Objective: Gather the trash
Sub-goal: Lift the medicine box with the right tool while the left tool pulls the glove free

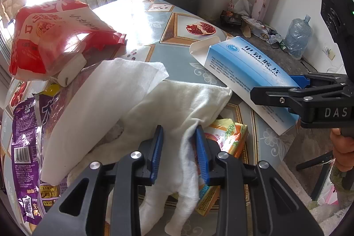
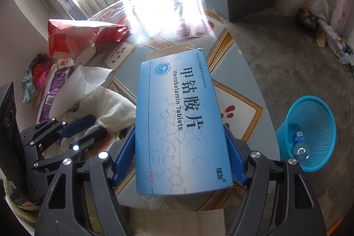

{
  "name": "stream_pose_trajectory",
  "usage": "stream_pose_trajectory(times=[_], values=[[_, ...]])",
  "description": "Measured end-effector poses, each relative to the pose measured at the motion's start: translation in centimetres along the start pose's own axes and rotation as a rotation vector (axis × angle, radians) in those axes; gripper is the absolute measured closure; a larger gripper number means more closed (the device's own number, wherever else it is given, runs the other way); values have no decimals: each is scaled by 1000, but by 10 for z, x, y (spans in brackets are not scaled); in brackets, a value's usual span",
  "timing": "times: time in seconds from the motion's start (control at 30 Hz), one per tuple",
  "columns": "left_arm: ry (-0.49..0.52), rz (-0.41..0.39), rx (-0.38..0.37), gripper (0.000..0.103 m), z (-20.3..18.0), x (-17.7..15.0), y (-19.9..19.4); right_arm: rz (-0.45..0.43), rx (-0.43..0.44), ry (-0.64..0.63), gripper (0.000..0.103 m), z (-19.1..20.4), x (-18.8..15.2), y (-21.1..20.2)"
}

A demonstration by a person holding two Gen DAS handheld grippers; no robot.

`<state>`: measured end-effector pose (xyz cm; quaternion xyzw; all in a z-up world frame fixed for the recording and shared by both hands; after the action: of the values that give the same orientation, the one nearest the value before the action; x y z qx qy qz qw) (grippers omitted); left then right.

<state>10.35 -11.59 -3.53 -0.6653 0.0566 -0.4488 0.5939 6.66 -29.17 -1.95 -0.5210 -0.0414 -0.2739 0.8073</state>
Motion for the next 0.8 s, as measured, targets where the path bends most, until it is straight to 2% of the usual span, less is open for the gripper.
stream_pose_trajectory(times=[0.57, 0.73, 0.8], values=[[-2, -2, 0, 76, 0, 0, 0, -1, 5, 4, 34, -1, 0, 0], [-16, -6, -5, 80, 3, 1, -2, -3, 7, 7, 34, -1, 0, 0], [-22, -10, -14, 85, 6, 2, -1, -1, 4, 6, 34, -1, 0, 0]])
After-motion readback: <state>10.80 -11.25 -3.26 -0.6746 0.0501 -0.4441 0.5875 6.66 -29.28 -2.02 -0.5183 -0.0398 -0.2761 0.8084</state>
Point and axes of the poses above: each gripper's, at about its wrist camera, not at the fingertips, and y roughly the way its jaws point, z to its left, x to its top, the point moved 2 cm from there along y, roughly the way its jaws point, and after that the axes turned 8 degrees about x, right-handed, at the moved point
